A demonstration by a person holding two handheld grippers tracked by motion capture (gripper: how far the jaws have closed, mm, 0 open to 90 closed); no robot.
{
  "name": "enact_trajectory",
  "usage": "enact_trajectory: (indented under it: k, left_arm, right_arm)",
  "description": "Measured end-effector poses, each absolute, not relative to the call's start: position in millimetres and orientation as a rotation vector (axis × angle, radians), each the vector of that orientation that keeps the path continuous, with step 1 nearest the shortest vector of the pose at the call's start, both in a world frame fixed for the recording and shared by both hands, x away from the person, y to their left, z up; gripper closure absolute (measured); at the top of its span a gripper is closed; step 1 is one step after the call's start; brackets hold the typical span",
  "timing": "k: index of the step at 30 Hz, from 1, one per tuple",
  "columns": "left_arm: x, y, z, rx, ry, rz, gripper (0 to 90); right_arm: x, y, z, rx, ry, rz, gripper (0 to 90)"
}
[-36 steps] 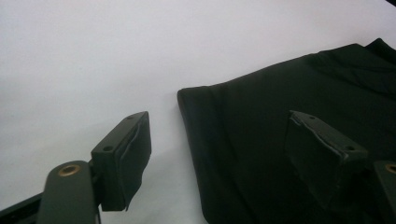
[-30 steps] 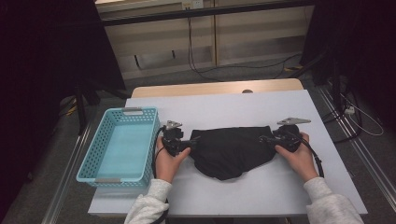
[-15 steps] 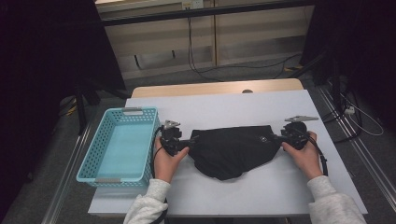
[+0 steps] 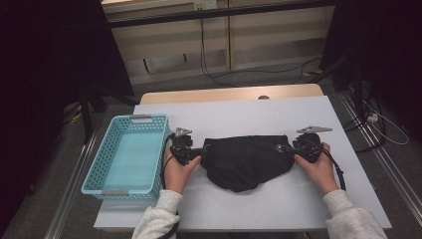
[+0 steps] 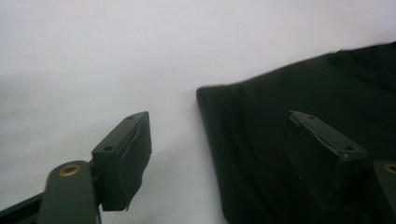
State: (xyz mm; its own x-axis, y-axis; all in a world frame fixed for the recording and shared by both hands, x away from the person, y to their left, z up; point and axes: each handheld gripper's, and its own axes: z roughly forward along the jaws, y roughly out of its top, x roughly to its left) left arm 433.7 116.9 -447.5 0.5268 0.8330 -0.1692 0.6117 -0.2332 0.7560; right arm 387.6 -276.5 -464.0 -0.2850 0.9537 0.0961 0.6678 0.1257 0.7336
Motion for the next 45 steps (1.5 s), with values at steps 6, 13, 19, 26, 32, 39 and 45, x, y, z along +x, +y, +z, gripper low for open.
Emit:
enact_trajectory:
  k: [6,13,19,26,32,39,45]
  left_arm:
    - [432,117,-453,1.979,1.189,0.314,32.3]
    - [432,116,-459,2.012,1.192,0.309,41.8]
    - [431,114,-458,2.031,1.193,0.321,56.3]
    - [431,114,-458,2.036,1.201,0.272,74.3]
    - [431,113,-458,2.025,1.198,0.231,85.0]
    - [432,117,-452,1.995,1.191,0.253,86.7]
    - [433,123,-445,1.964,1.197,0.261,86.9]
  right_arm:
    - [387,-273,-464,1.555,2.014,0.948,50.2]
    - [386,-274,-463,1.568,2.014,0.947,54.8]
    - [385,-275,-464,1.568,2.01,0.958,58.6]
    - [384,-278,-465,1.57,1.997,0.993,57.9]
    - [384,-285,-461,1.572,1.958,0.992,51.0]
    - [384,-299,-452,1.631,1.866,1.091,47.9]
    - [386,-289,-461,1.598,1.978,1.023,46.1]
